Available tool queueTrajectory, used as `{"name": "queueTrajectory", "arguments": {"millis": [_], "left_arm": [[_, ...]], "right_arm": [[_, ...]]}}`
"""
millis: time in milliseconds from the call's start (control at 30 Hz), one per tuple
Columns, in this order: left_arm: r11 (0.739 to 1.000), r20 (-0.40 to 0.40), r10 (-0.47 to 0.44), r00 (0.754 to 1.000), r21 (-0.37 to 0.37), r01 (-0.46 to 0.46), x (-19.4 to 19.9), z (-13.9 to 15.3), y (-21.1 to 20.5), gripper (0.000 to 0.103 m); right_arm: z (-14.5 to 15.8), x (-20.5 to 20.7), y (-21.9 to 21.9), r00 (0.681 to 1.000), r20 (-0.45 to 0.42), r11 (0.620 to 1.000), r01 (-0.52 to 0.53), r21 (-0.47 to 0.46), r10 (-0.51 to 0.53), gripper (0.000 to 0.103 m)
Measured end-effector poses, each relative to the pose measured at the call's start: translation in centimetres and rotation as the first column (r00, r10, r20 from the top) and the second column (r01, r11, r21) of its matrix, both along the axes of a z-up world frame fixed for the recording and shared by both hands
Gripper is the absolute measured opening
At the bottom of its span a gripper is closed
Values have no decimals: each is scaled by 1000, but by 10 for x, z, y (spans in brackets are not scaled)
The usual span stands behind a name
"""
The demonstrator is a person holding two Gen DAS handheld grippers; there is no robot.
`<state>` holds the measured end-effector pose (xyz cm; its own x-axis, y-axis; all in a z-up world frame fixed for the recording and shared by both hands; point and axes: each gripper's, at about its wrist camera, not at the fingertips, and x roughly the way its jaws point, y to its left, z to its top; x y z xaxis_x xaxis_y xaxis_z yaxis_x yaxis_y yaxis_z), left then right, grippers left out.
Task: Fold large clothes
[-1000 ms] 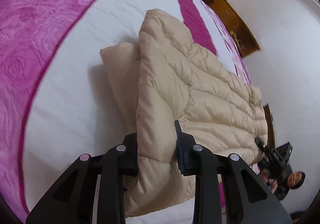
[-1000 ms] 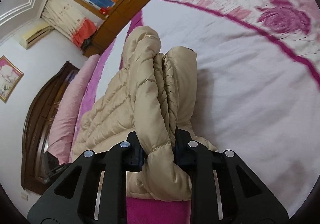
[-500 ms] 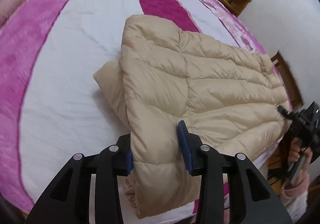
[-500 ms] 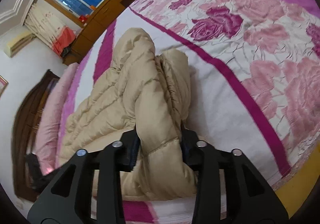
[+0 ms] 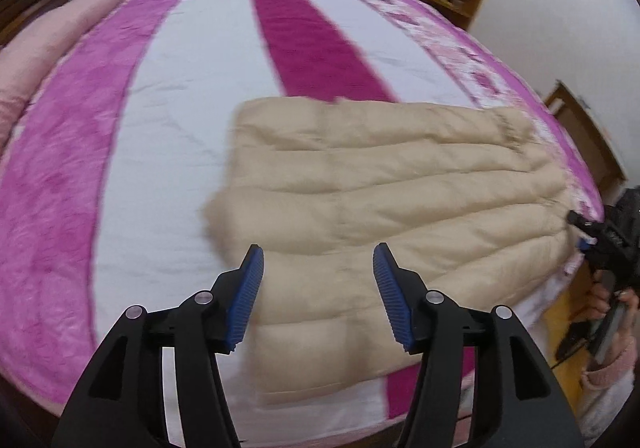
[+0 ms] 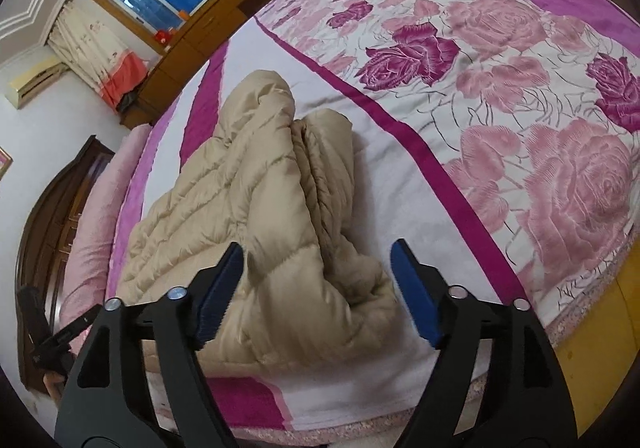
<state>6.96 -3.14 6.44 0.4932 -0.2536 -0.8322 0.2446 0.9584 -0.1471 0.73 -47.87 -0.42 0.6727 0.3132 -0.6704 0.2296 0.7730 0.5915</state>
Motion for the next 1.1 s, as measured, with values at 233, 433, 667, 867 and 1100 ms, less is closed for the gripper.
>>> {"name": "queueTrajectory", "arguments": {"millis": [233, 433, 667, 867, 1100], "left_arm": [[982, 10, -170, 985, -82, 170, -7, -7, -68, 56], [956, -66, -280, 958, -113, 272, -8, -34, -114, 23], [960, -156, -279, 947, -74, 271, 6, -73, -130, 19], [961, -161, -276, 948, -27, 275, 12, -90, -140, 18], [958, -164, -286, 944, -37, 284, 14, -100, -142, 18]], "right_arm": [[-20, 1, -2, 998, -50, 997, -18, 69, 22, 81], [-37, 7, 5, 997, -52, 993, -46, 108, 51, 81], [-49, 8, 1, 998, -31, 978, -54, 201, 61, 83], [-42, 2, 4, 997, 51, 956, -69, 284, 57, 36], [13, -4, 35, 972, 196, 965, -167, 201, 127, 26]]}}
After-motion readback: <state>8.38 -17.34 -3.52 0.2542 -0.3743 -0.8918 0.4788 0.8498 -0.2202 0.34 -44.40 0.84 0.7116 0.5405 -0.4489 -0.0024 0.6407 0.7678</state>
